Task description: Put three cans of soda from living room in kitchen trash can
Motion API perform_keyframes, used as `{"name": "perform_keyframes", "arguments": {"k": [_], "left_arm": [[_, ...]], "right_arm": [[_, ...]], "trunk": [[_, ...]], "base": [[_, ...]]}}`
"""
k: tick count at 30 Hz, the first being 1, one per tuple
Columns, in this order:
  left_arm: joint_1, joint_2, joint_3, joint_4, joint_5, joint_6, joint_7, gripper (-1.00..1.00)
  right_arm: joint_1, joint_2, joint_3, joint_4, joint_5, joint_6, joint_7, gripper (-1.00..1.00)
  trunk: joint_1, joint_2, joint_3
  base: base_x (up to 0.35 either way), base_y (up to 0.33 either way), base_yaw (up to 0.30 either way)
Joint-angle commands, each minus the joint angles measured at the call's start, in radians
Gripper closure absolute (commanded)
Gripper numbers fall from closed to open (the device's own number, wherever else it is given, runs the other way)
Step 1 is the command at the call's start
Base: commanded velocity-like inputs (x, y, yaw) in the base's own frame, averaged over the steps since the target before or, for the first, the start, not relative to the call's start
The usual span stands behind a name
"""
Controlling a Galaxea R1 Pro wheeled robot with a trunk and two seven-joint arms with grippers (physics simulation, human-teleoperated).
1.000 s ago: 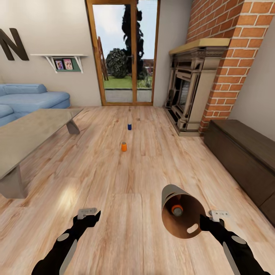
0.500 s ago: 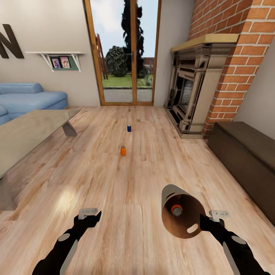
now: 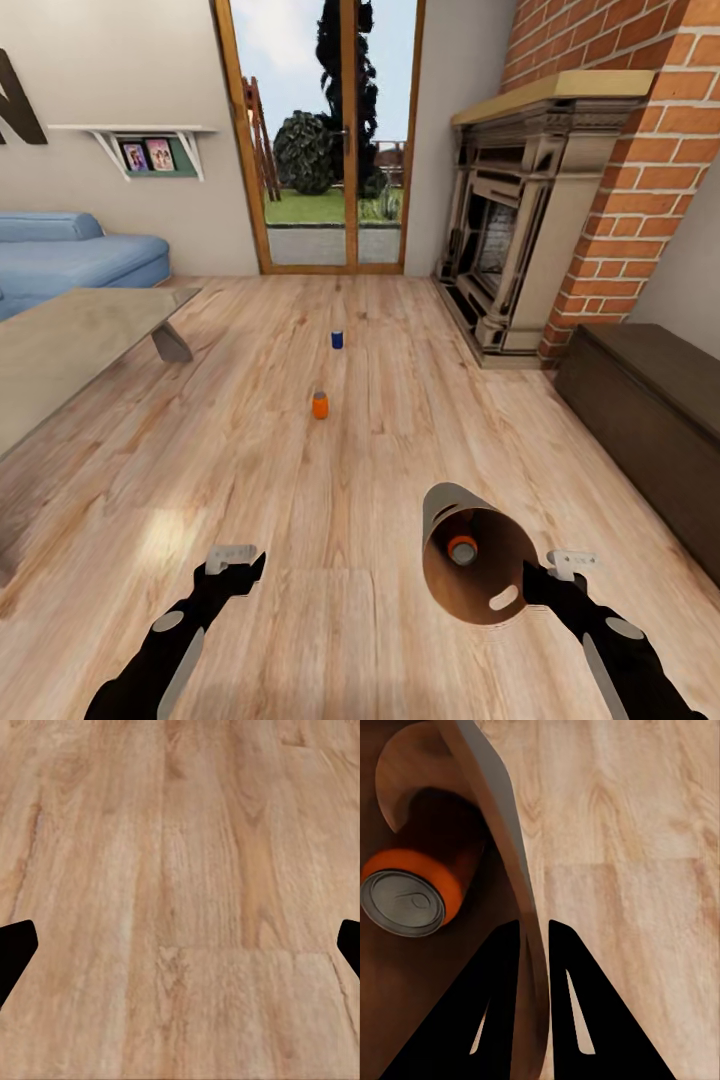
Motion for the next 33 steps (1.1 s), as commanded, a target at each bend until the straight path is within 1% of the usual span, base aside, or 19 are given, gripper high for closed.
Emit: {"name": "perform_keyframes", "arguments": {"k": [1,16,22,28,33], "left_arm": [[0.0,0.0,0.0,0.0,0.0,0.0,0.0,-1.0],[0.0,-0.001,-0.001,0.0,0.0,0.0,0.001,-1.0],[0.0,-0.001,-0.001,0.0,0.0,0.0,0.001,-1.0],[0.0,-0.001,-0.021,0.001,0.0,-0.005,0.001,-1.0],[0.0,-0.001,-0.025,0.003,-0.001,-0.007,0.001,-1.0]], "right_arm": [[-0.001,0.001,0.0,-0.002,-0.011,0.001,0.005,1.0],[-0.001,0.006,0.001,-0.002,-0.011,0.0,0.005,1.0],[0.008,0.007,0.001,-0.001,-0.009,-0.036,0.005,1.0],[0.013,0.007,0.001,-0.001,-0.009,-0.04,0.005,1.0],[0.013,0.007,0.001,-0.001,-0.009,-0.04,0.005,1.0]], "trunk": [[0.0,0.0,-0.001],[0.0,0.0,-0.005],[0.0,0.0,-0.005],[0.0,0.0,-0.005],[0.0,0.0,-0.005]], "base": [[0.328,0.0,0.0],[0.329,0.0,0.0],[0.329,0.0,0.0],[0.329,0.0,0.0],[0.329,0.0,0.0]]}}
